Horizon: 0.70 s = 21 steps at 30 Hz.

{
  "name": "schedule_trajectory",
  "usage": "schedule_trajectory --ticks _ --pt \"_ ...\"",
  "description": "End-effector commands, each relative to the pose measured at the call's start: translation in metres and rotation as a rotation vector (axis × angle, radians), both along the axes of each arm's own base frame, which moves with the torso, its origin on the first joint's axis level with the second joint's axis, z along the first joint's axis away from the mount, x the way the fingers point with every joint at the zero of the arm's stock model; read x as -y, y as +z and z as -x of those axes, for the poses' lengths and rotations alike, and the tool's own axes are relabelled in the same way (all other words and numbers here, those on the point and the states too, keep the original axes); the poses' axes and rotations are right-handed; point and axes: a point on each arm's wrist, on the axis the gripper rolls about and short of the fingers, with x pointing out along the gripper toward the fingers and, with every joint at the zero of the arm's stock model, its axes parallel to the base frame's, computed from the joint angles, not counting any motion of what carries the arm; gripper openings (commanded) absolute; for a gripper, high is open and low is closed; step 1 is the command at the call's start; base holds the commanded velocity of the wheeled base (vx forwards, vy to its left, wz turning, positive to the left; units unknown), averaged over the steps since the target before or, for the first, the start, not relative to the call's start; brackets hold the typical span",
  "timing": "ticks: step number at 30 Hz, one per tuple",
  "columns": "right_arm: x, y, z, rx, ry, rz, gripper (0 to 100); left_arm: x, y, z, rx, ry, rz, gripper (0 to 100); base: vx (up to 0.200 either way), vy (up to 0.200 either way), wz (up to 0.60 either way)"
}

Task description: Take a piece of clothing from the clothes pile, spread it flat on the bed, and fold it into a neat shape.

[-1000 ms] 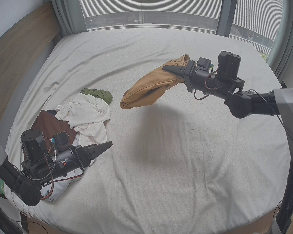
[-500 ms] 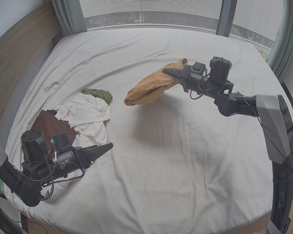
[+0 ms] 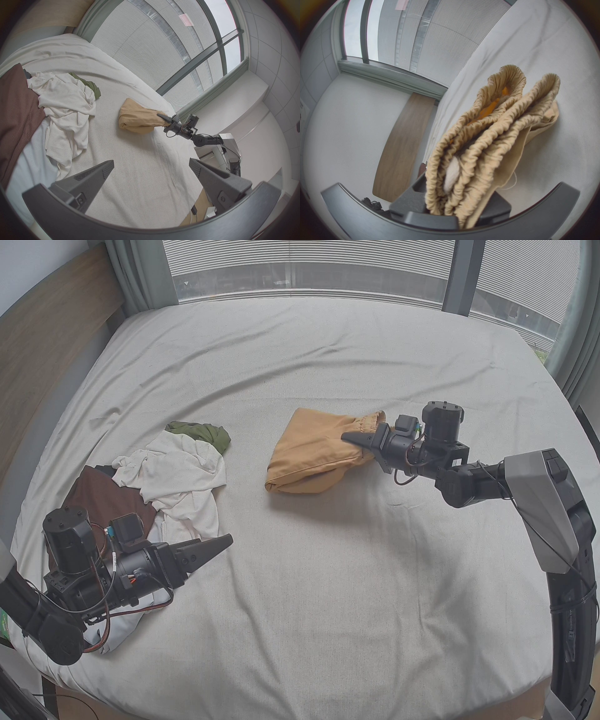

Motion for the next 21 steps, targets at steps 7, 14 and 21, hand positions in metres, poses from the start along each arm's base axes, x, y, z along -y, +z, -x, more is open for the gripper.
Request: schedule_trajectory --ticks 7,14,21 --pt "0.013 -0.035 0.018 -0.035 -0.019 0.051 0 0.0 -0.001 0.0 -0.004 0.0 0.0 100 0.0 0.0 0.0" --pt "0.02 -0.05 0.023 -0.038 -0.032 0.054 0 0.0 -0.001 -0.001 -0.003 0.001 0.001 100 0.0 0.0 0.0" --pt "0.026 -0.055 0.024 -0.007 -0.05 0.082 100 0.0 0.0 -0.001 0.0 0.001 0.002 100 0.0 0.0 0.0"
